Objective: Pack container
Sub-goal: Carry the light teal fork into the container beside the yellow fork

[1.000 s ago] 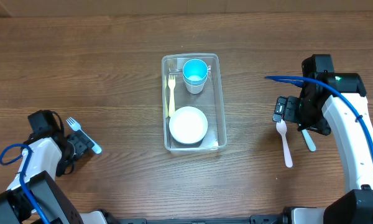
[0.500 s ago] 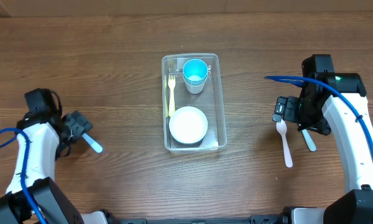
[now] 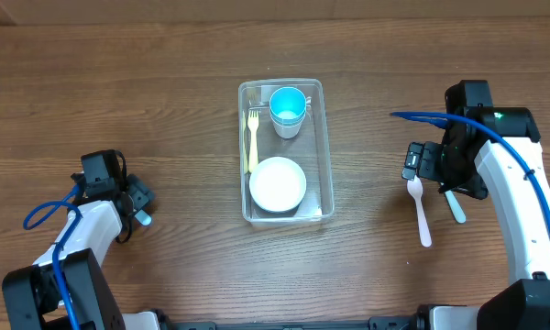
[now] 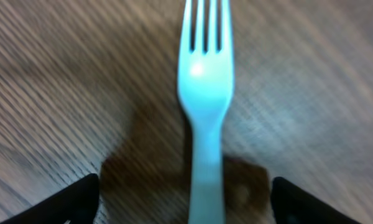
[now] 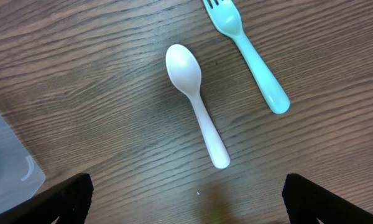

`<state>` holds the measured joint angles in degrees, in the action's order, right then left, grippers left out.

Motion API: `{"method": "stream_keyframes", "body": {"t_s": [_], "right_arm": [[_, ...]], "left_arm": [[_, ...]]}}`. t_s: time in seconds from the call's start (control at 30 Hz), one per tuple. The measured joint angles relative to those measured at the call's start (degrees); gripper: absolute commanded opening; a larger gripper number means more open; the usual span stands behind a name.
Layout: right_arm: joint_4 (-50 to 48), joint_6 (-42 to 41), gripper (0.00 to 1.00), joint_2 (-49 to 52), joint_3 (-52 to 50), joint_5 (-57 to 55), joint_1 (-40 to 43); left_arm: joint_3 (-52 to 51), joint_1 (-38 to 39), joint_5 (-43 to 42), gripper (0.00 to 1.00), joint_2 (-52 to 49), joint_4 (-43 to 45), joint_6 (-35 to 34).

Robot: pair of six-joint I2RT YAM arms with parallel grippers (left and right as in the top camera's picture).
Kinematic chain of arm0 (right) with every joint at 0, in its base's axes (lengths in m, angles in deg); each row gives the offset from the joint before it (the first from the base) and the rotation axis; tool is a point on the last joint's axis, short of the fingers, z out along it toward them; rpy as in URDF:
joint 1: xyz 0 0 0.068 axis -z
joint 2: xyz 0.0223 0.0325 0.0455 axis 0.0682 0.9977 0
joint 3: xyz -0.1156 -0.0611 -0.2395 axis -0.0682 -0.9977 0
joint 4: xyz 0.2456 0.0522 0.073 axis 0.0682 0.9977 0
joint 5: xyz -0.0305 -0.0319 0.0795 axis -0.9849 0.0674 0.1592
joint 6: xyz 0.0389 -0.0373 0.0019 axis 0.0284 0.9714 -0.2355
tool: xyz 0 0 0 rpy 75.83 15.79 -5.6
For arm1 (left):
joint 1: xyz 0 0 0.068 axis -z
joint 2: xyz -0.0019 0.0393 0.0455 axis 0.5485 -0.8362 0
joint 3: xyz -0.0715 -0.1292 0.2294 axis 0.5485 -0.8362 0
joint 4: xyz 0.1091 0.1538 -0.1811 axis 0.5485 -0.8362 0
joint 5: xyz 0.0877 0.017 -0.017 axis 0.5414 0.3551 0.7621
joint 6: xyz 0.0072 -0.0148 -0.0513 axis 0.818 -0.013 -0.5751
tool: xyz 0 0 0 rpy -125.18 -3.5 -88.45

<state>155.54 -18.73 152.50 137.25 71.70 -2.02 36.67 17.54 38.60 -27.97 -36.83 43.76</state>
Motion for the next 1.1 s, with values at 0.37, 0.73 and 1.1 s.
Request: {"method": "stream_keyframes", "body": {"t_s": [0.37,0.73,1.1], "right_arm": [[0.02,0.00,1.00,0.00,-0.02,0.00,0.00],[0.00,0.00,1.00,0.00,0.00,0.00,-0.02],[0.02,-0.02,1.00,0.00,0.00,0.00,0.00]], "left_arm": [[1.16,0.00,0.48,0.14,-2.36,2.67,-0.59],[10.62,0.00,-8.07,0.13,-4.61,-11.98,-0.68],[27.45,11.41,-14.29,0.13,-4.59,-20.17,-0.48]]}}
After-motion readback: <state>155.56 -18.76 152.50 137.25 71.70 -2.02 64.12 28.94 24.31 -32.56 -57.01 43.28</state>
